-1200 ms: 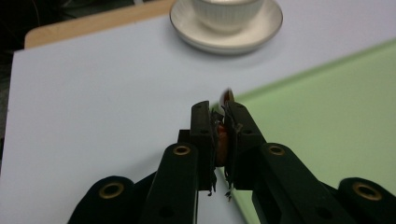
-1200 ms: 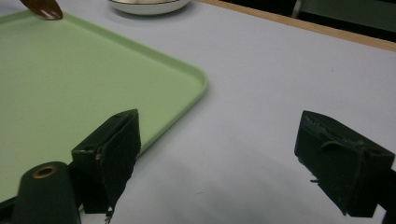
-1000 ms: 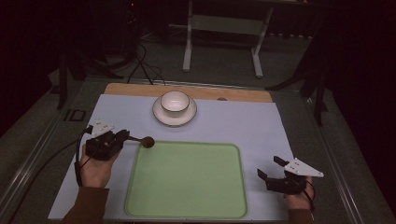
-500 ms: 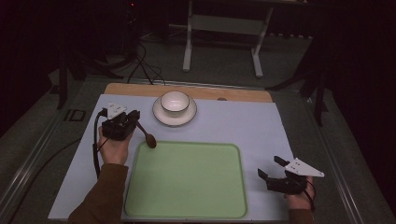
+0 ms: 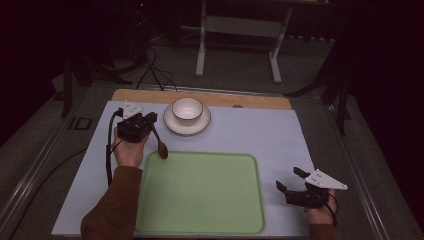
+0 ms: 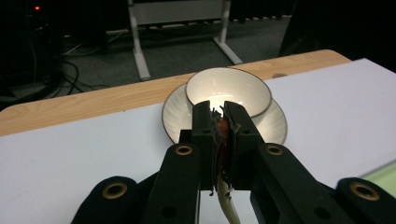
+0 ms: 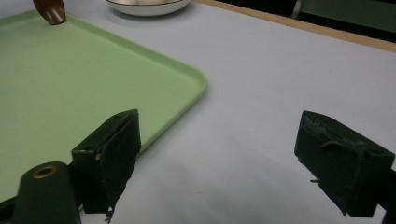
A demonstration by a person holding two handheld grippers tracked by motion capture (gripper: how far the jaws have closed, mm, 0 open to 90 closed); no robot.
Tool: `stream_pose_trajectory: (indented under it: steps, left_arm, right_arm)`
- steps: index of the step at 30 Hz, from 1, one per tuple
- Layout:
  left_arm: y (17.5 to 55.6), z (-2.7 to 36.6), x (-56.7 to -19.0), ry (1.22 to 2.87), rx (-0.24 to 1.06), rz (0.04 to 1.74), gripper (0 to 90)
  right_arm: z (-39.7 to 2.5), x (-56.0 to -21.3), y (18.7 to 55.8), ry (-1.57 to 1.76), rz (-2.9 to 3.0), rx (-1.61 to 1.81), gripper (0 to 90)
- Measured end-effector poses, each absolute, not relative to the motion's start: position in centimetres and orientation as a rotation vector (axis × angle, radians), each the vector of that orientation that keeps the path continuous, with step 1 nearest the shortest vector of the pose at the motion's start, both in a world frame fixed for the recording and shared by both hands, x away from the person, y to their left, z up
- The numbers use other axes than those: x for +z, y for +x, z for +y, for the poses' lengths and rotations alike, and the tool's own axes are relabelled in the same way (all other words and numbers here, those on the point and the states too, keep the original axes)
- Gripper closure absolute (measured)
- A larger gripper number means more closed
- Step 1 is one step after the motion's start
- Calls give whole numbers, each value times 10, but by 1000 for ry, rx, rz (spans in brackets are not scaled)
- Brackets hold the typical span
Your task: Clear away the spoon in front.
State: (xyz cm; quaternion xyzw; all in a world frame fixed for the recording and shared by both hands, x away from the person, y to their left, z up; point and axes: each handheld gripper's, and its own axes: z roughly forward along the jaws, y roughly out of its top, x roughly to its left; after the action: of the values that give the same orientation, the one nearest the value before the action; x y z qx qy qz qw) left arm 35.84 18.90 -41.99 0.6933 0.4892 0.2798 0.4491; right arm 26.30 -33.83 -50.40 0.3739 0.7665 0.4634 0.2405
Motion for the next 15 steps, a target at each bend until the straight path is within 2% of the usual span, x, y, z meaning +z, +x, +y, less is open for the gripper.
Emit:
stream_pose_trajectory:
  steps: [5,15]
  left_arm:
    - [350,189,-416,1751,632,1184,841]
    - [328,199,-407,1784,602,1169,840]
  right_arm:
    - [-338,-504,263,1022,2101,1264,142]
    - [-337,-504,263,1023,2103,1262,142]
